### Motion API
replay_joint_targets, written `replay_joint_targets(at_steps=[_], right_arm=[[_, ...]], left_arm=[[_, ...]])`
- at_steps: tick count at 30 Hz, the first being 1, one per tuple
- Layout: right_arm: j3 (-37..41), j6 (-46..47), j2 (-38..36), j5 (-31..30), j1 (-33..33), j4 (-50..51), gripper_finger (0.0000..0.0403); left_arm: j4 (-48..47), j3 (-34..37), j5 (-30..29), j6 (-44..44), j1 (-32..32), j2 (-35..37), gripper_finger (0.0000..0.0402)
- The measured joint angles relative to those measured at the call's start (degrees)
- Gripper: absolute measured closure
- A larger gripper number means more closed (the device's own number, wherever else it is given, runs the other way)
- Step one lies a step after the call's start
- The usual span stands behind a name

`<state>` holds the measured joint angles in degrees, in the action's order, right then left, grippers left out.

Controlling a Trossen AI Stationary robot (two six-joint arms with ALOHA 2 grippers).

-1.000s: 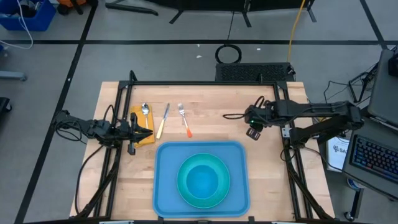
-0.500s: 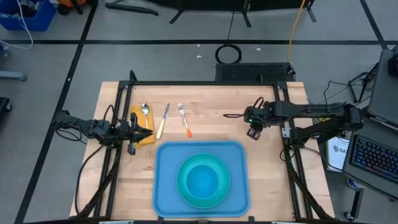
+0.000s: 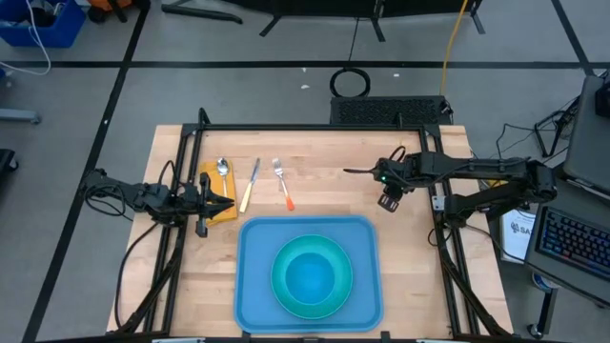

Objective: Set up tray
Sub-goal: Put the pink cup at the top right of the blue plate

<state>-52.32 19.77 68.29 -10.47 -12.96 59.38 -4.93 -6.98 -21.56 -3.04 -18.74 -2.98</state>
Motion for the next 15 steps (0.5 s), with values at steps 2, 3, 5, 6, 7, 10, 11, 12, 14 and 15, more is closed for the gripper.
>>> replay_joint_targets(at_steps=[2, 3, 5, 6, 7, 10, 11, 12, 14, 15], right_arm=[[0.95, -0.57, 0.00, 0.55, -0.50, -1.01, 0.0290], [1.39, -1.04, 0.00, 0.47, -0.62, -1.56, 0.0296], [1.85, -1.57, 0.00, 0.47, -0.66, -1.74, 0.0313], [2.04, -1.76, 0.00, 0.51, -0.65, -1.73, 0.0324], [2.12, -1.98, 0.00, 0.51, -0.62, -1.72, 0.0337], [2.12, -2.57, 0.00, 0.54, -0.60, -1.77, 0.0381], [2.12, -2.83, 0.00, 0.58, -0.60, -1.76, 0.0391], [2.12, -3.11, 0.00, 0.56, -0.60, -1.77, 0.0396], [2.12, -3.08, 0.00, 0.42, -0.60, -1.82, 0.0395], [2.12, -3.06, 0.00, 0.13, -0.54, -1.86, 0.0396]], left_arm=[[0.00, 0.00, 0.00, 0.00, 0.01, 0.00, 0.0355], [0.00, 0.00, 0.00, 0.01, 0.00, -0.02, 0.0355], [0.00, 0.00, -0.01, -0.01, 0.01, -0.01, 0.0355], [0.00, 0.00, -0.01, 0.00, 0.01, -0.01, 0.0355], [0.00, 0.00, -0.02, -0.01, 0.00, 0.00, 0.0355], [0.00, 0.00, -0.02, 0.10, 0.00, 0.00, 0.0355], [0.00, 0.00, -0.02, 0.18, 0.00, 0.00, 0.0355], [0.00, 0.00, -0.02, 0.19, 0.00, -0.02, 0.0355], [0.00, 0.00, -0.02, 0.14, 0.00, -0.01, 0.0355], [0.00, 0.00, -0.02, 0.14, 0.00, -0.01, 0.0355]])
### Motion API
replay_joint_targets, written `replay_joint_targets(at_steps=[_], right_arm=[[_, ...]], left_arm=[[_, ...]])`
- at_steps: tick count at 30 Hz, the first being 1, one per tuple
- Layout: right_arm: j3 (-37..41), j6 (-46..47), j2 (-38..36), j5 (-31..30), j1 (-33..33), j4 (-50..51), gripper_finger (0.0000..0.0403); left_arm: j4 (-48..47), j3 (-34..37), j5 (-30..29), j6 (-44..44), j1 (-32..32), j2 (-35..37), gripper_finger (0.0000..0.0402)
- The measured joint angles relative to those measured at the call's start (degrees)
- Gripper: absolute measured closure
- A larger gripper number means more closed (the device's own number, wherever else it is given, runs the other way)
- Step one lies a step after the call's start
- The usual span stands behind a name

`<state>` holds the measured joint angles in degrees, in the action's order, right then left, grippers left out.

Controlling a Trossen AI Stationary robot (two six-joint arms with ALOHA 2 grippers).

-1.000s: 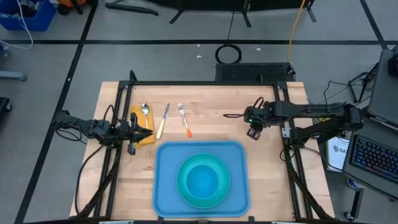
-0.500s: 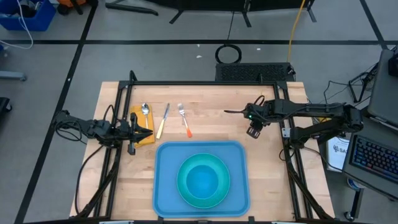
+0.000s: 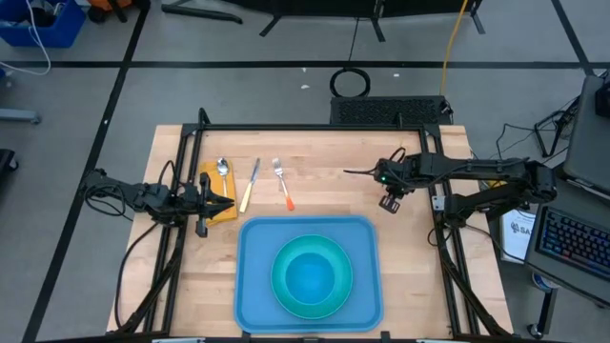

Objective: Set up tray
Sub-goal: Put the pink cup at the top right of the blue plate

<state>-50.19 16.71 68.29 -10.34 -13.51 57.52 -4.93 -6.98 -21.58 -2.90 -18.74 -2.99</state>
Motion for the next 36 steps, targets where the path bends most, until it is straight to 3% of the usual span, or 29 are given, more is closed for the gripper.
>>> replay_joint_targets(at_steps=[19, 36], right_arm=[[-0.30, 2.16, -0.04, -0.71, 7.68, -0.35, 0.0402], [-14.95, 8.40, -0.04, -1.43, 20.50, 5.03, 0.0402]], left_arm=[[0.00, 0.00, 0.00, 0.04, -0.01, 0.01, 0.0355], [0.00, 0.00, 0.00, 0.04, -0.01, 0.00, 0.0355]])
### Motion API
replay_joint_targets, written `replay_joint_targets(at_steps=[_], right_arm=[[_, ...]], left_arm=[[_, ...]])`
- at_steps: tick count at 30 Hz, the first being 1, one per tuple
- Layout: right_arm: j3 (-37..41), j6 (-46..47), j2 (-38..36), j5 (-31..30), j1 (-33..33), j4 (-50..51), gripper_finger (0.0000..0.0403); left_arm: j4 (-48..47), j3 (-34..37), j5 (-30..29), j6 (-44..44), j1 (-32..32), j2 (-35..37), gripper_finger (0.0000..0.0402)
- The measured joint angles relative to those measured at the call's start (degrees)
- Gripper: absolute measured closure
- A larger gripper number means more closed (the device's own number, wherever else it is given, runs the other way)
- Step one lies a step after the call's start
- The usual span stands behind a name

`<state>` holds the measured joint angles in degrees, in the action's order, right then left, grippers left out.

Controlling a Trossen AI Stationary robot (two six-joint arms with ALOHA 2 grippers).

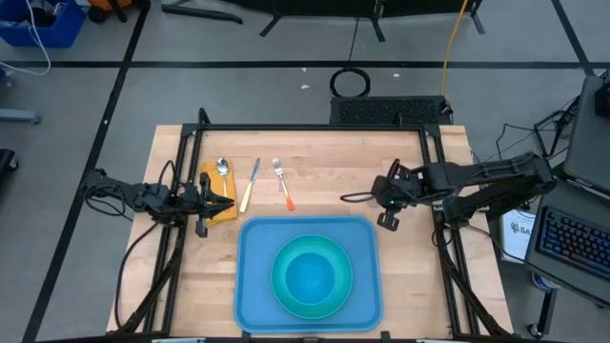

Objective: Set up tray
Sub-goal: Put the pink cup at the top right of the blue plate

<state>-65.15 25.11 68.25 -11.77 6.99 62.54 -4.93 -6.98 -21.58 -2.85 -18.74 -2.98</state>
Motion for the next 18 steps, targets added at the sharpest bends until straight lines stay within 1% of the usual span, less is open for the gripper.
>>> replay_joint_targets(at_steps=[8, 12, 18], right_arm=[[-2.84, 4.65, 1.66, 1.14, 7.98, -0.21, 0.0403], [-4.61, 5.75, 4.49, 2.82, 11.09, -0.40, 0.0403], [-8.82, 5.84, 10.02, 3.11, 13.90, 0.79, 0.0403]], left_arm=[[0.02, 0.00, 0.00, 0.11, 0.00, 0.00, 0.0355], [0.00, 0.02, 0.00, 0.11, 0.00, -0.02, 0.0355], [0.02, 0.02, 0.00, 0.07, 0.01, -0.01, 0.0355]])
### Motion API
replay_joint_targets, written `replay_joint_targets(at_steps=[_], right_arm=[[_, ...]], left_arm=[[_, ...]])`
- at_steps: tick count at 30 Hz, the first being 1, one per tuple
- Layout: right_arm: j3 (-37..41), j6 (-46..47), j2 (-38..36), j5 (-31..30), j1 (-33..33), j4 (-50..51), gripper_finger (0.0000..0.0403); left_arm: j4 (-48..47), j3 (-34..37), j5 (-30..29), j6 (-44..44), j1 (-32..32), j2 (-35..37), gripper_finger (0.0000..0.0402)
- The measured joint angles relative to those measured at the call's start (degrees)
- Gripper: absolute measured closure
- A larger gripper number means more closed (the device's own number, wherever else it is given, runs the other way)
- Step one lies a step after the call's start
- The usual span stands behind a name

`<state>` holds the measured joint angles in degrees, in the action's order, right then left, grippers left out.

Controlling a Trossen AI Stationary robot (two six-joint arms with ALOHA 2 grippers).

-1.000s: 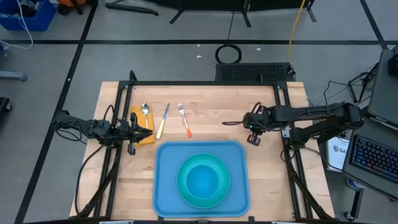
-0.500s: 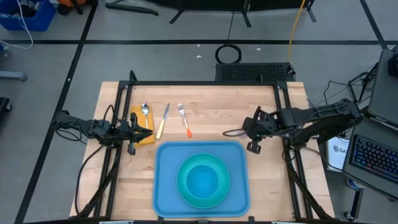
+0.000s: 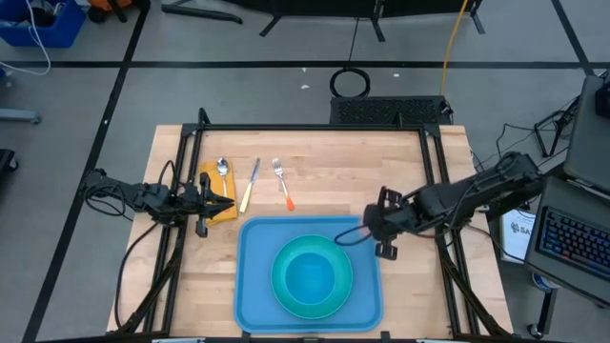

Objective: Set up tray
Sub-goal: Put the pink cup at the top right of the blue plate

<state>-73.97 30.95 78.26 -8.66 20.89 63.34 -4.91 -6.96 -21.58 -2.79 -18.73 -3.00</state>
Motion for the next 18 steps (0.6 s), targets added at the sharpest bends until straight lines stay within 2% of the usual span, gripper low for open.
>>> replay_joint_targets(at_steps=[9, 18], right_arm=[[-2.61, 1.16, 5.15, 4.47, 1.35, 1.61, 0.0403], [-1.99, -0.14, 6.36, 4.21, 1.76, -2.91, 0.0403]], left_arm=[[-0.02, 0.00, 0.00, -0.09, 0.01, 0.01, 0.0355], [-0.02, -0.02, 0.00, -0.22, -0.01, 0.01, 0.0355]])
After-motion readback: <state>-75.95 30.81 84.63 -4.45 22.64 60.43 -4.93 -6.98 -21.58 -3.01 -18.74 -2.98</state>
